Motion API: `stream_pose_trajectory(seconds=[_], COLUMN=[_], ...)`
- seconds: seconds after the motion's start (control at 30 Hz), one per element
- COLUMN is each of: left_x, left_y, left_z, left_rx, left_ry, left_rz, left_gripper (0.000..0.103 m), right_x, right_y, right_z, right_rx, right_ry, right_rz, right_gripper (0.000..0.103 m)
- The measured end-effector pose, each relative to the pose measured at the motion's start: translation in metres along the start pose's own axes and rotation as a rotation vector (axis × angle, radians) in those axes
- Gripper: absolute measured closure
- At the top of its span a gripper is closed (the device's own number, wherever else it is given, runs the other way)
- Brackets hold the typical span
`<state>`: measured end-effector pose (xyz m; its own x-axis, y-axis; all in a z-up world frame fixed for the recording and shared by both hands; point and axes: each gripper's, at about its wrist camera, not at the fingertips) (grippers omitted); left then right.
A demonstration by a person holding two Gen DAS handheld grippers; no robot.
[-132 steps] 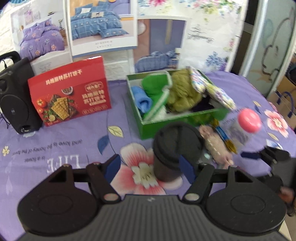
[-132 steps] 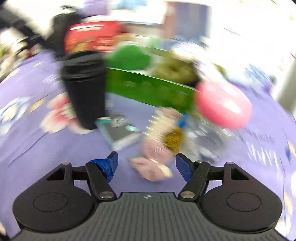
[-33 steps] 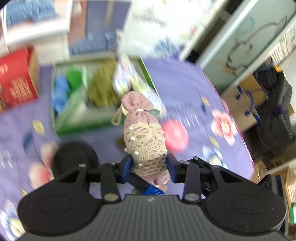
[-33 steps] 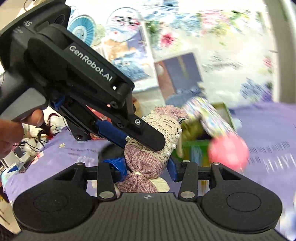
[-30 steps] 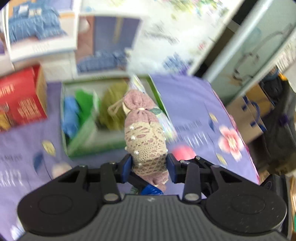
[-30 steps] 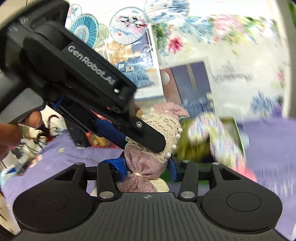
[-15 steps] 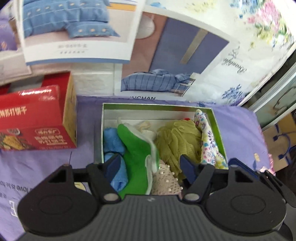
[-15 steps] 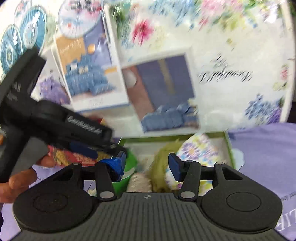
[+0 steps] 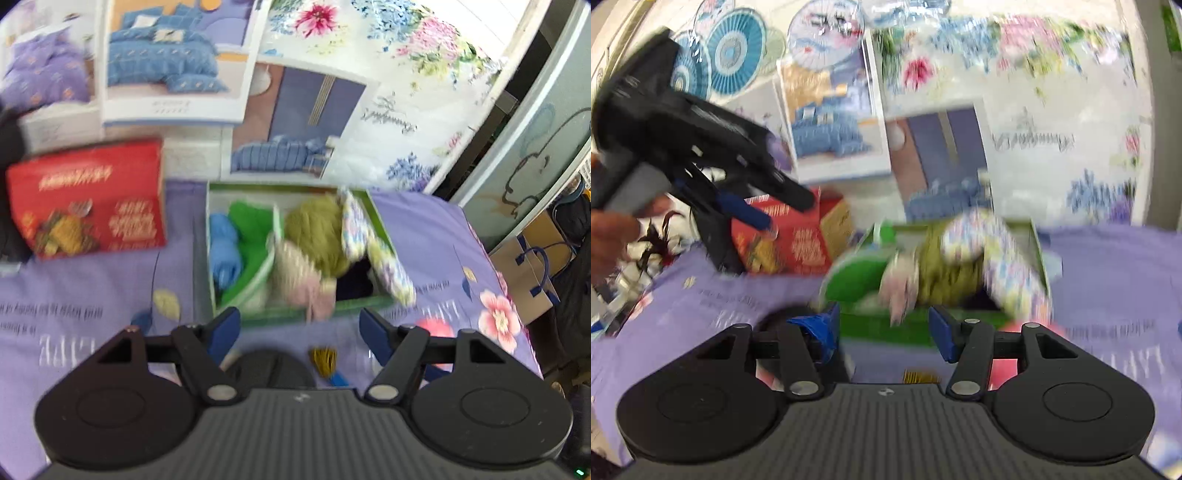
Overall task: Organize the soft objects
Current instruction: 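Move the left tool to the card box while the right tool approaches the rope bundle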
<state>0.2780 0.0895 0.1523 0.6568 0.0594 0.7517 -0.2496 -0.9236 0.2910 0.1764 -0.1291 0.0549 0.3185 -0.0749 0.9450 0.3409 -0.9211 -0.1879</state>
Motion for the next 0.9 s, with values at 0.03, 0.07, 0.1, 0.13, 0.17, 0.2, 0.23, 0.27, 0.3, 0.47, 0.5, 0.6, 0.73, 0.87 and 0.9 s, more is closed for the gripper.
stream_pose_trajectory(seconds=[0.03,0.07,0.1,0.13,0.17,0.2,0.23,0.27,0.3,0.47,0.5,0.6,0.73,0.87,0.9], left_x=[-0.013,-0.026,-0.042,-0.057,-0.073,-0.088,-0.102,-0.116,-0.129,-0.181,-0.188,-0.201,-0.204,-0.202,-0.201], left_y=[-0.002,-0.005,-0.009,-0.013,-0.017,-0.021,-0.025,-0.03,-0.035,-0.06,-0.065,-0.081,-0.089,-0.09,-0.089], left_z=[-0.007,-0.015,-0.022,-0.028,-0.033,-0.037,-0.038,-0.038,-0.037,-0.029,-0.029,-0.03,-0.032,-0.026,-0.024], left_rx=[0.003,0.009,0.015,0.022,0.032,0.043,0.049,0.052,0.058,0.063,0.062,0.078,0.146,0.205,0.209], left_ry=[-0.005,-0.009,-0.016,-0.029,-0.041,-0.053,-0.072,-0.095,-0.112,-0.188,-0.194,-0.204,-0.203,-0.207,-0.208], left_rz=[-0.005,-0.015,-0.019,-0.018,-0.022,-0.03,-0.036,-0.043,-0.058,-0.166,-0.19,-0.257,-0.264,-0.23,-0.225], left_gripper=[0.031,0.031,0.031,0.031,0.031,0.031,0.031,0.031,0.031,0.031,0.031,0.031,0.031,0.031,0.031], right_x=[-0.011,-0.023,-0.034,-0.045,-0.055,-0.063,-0.069,-0.075,-0.078,-0.077,-0.074,-0.07,-0.07,-0.078,-0.078], right_y=[-0.002,-0.004,-0.005,-0.006,-0.007,-0.008,-0.008,-0.007,-0.007,-0.009,-0.011,-0.011,-0.002,0.002,0.0], right_z=[-0.002,-0.003,-0.005,-0.006,-0.008,-0.008,-0.008,-0.006,-0.003,0.018,0.025,0.049,0.086,0.103,0.1], right_rx=[0.012,0.017,0.028,0.036,0.028,0.013,0.0,-0.023,-0.041,0.013,0.045,0.14,0.178,0.197,0.199], right_ry=[-0.022,-0.048,-0.075,-0.096,-0.106,-0.111,-0.12,-0.131,-0.14,-0.171,-0.186,-0.209,-0.271,-0.315,-0.304], right_rz=[0.005,0.01,0.01,0.009,0.01,-0.001,-0.015,-0.028,-0.038,-0.092,-0.108,-0.163,-0.179,-0.155,-0.15], right_gripper=[0.065,0.065,0.065,0.065,0.065,0.064,0.064,0.064,0.064,0.064,0.064,0.064,0.064,0.061,0.061])
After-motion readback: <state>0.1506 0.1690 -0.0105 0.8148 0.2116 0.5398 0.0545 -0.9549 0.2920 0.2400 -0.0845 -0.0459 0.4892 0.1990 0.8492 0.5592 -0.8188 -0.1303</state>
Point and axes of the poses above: each gripper's, at about its wrist camera, not at the fingertips, and z roughly the way its jaws point, y to its right, x to its top, and after that the axes turned 11 degrees about y, right-handed
